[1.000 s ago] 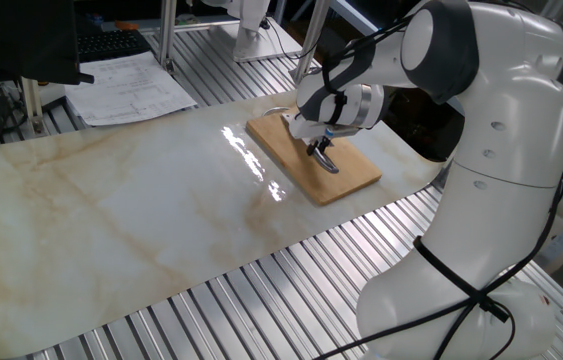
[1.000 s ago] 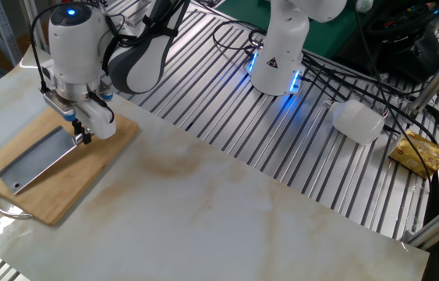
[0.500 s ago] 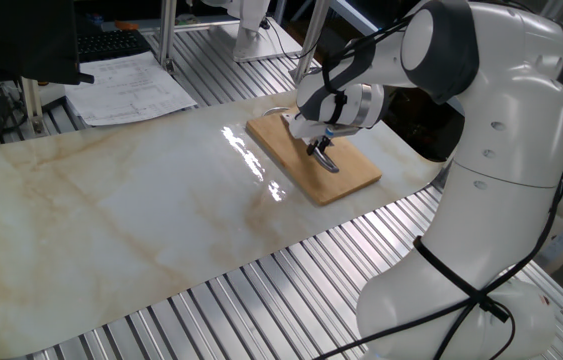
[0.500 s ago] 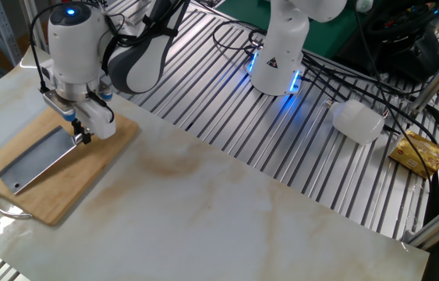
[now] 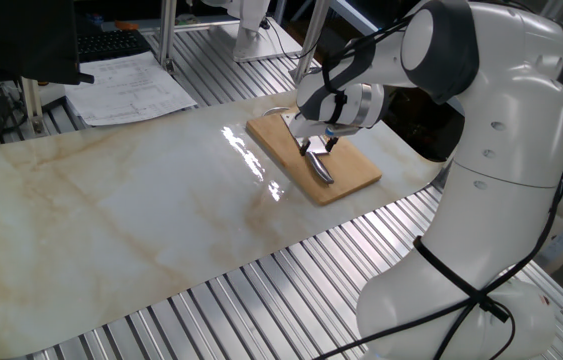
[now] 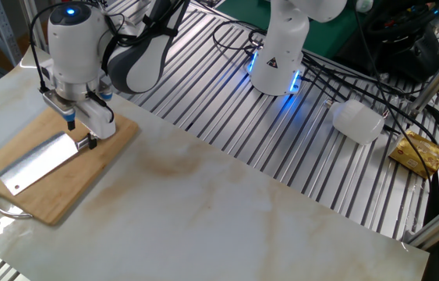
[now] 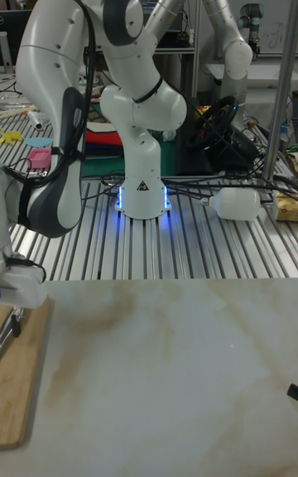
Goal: Put the knife on the cutting board
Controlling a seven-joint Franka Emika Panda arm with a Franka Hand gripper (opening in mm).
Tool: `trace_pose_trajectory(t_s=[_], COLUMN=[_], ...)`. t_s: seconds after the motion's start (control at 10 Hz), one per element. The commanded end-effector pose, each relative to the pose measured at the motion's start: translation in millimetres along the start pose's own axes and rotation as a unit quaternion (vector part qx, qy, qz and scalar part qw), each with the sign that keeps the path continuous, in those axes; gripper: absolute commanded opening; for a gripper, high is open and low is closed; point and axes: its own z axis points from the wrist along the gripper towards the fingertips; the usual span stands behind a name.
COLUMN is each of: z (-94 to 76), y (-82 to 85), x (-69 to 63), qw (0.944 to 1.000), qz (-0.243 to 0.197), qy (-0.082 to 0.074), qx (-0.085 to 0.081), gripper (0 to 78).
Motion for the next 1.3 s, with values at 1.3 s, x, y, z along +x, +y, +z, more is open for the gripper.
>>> trace_pose_trajectory(t_s=[1.3], z=[-130.6], y=[91.7], x=[12.5], qw=[0.9957], qz=[0.004], qy=[0.092], qx=[0.006], gripper=[77.4])
